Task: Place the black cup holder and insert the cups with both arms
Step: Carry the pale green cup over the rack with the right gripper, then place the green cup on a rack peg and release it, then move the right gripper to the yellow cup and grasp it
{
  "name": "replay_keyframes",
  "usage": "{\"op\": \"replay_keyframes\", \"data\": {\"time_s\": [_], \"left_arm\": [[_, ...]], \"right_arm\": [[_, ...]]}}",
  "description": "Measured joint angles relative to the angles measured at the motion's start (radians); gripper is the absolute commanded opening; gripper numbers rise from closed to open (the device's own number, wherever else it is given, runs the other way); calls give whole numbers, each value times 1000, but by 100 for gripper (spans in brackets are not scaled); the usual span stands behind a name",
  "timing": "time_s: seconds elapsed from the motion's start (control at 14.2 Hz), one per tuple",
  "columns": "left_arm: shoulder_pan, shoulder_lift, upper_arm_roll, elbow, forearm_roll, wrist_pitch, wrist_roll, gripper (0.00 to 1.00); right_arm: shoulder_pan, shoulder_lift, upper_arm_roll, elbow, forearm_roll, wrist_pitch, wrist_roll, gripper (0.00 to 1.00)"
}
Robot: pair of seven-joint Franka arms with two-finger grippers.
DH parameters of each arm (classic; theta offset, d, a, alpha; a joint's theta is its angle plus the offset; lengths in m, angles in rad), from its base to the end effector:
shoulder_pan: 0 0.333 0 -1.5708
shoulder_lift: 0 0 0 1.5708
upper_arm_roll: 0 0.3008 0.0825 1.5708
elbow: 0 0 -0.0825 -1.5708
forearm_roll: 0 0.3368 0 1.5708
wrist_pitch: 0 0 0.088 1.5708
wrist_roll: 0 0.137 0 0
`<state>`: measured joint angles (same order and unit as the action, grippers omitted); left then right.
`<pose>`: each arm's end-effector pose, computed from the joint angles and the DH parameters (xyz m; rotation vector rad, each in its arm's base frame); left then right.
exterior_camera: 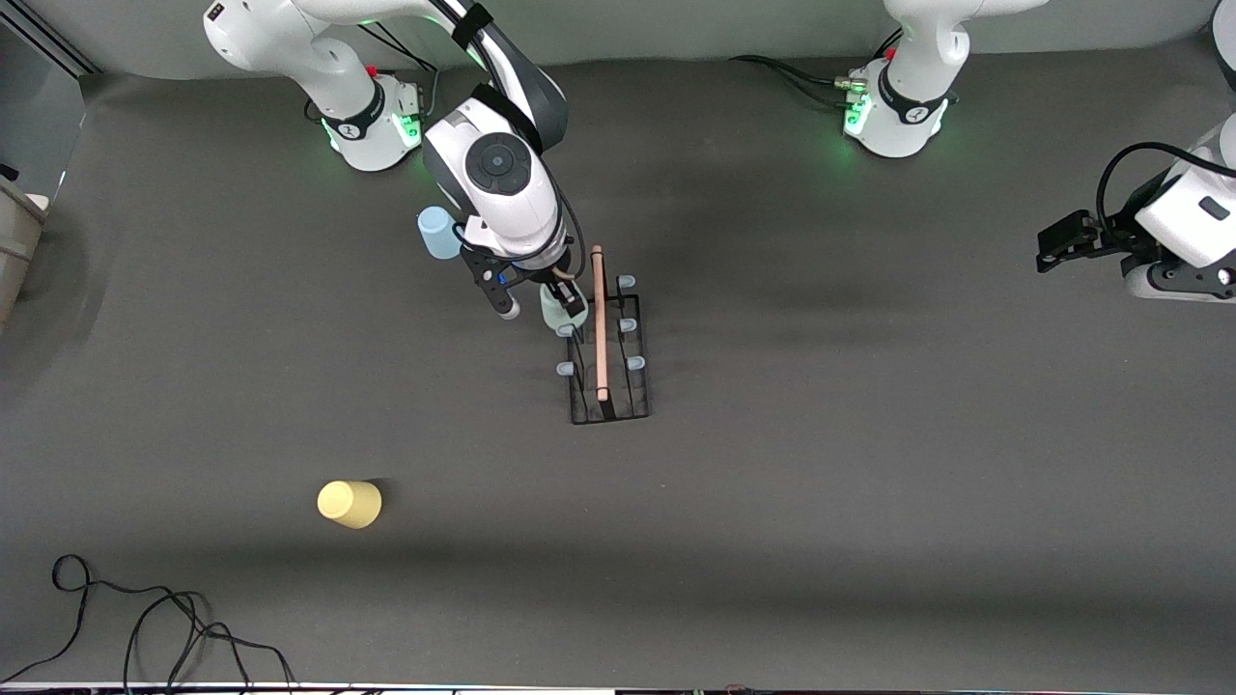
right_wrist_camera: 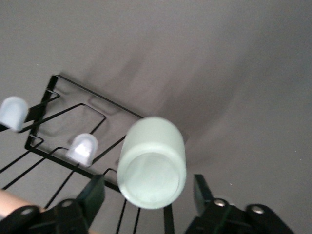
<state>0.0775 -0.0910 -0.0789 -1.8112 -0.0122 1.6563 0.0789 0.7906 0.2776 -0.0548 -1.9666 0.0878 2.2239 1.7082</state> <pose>0.4793 -0.0035 0.5290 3.1301 -0.1226 -0.1002 0.4126 0.3814 0.3157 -2.7371 1.5391 0.0904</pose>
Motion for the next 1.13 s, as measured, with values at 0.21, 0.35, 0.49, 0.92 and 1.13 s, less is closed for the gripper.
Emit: {"op": "replay_keyframes", "data": {"time_s": [0.21,0.35,0.49,0.92,1.13], "left_arm": [[0,0,-2,0,0,0,0,100],[0,0,-1,0,0,1,-1,100],[0,0,-1,0,0,2,-1,100],[0,0,-1,1,0,5,-1,100],[0,0,0,1,0,8,-1,100]], "right_arm": [[-19,-14,-8,150,0,-212,-4,100],[-56,-27,-9,271,0,-376,-72,100],[-117,-41,-12,362,0,-504,-242,100],[-389,-51,-72,438,-25,-590,-990,100],[-459,-31,-142,468,-48,-542,-1337,100]]}}
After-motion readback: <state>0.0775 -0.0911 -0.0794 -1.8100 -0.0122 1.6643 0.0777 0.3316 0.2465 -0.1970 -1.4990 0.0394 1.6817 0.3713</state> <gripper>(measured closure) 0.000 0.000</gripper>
